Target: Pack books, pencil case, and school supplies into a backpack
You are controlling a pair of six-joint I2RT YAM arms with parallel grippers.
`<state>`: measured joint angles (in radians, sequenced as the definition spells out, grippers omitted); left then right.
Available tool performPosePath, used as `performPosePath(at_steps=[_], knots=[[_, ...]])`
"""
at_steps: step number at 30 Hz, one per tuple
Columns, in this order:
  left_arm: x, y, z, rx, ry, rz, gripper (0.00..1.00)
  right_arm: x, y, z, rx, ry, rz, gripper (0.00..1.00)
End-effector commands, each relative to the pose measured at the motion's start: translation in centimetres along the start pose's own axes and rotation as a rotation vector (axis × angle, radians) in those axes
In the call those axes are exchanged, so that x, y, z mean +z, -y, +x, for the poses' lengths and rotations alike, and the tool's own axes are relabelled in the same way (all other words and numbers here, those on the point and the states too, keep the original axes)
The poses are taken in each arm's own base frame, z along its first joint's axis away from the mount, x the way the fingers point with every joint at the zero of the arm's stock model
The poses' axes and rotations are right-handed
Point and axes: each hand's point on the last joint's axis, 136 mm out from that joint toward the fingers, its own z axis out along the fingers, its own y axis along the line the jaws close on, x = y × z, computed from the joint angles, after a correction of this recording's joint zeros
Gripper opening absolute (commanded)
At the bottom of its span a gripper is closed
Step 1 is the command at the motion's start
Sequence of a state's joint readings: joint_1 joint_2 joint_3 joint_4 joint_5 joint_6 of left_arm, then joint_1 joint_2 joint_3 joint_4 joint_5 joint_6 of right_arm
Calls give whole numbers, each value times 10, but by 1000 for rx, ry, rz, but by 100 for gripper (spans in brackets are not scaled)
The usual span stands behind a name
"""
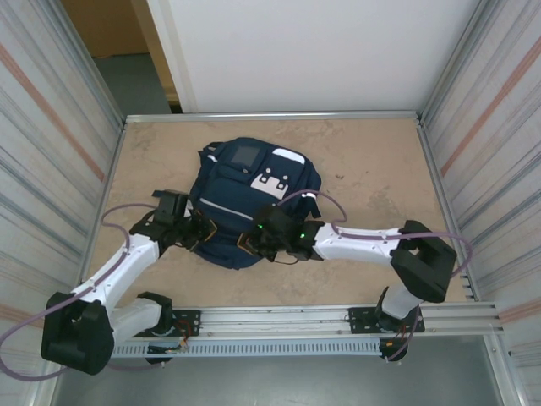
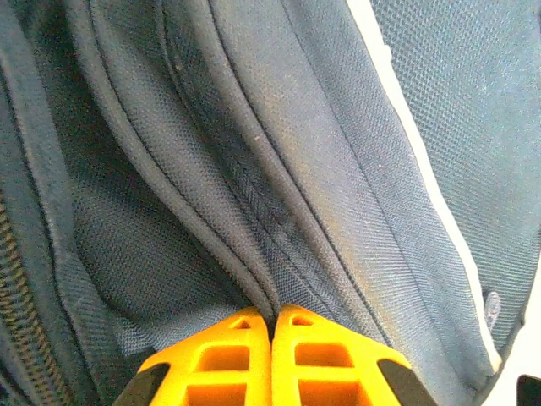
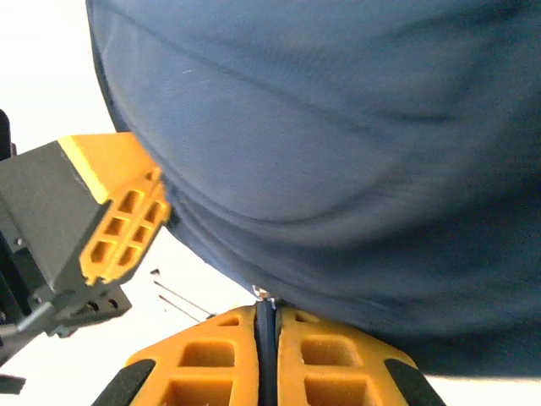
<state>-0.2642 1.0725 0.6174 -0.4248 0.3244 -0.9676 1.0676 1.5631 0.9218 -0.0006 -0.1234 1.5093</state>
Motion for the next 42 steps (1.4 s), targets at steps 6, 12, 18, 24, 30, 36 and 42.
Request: performPosePath(at_steps=[6, 12, 18, 24, 30, 36, 42], knots=[[5, -34, -59, 46, 51, -97, 0, -54, 88, -43, -5, 169, 280, 0], [-4, -24, -100, 79, 94, -91, 0, -78, 100, -66, -38, 246, 310, 0], [-11, -7, -140, 123, 86, -158, 0, -90, 67, -79, -153, 283, 289, 0], [-2, 20, -117, 147, -13, -41, 5, -81, 45, -74, -204, 233, 227, 0], [-29, 46, -56, 216, 17, -43, 54, -53, 11, -52, -284, 150, 147, 0], [-23, 51, -6, 162, 29, -1, 59, -32, -13, -30, -296, 63, 77, 0], [-5, 54, 18, 174, 8, -32, 61, -26, -30, -14, -253, 32, 0, 0]])
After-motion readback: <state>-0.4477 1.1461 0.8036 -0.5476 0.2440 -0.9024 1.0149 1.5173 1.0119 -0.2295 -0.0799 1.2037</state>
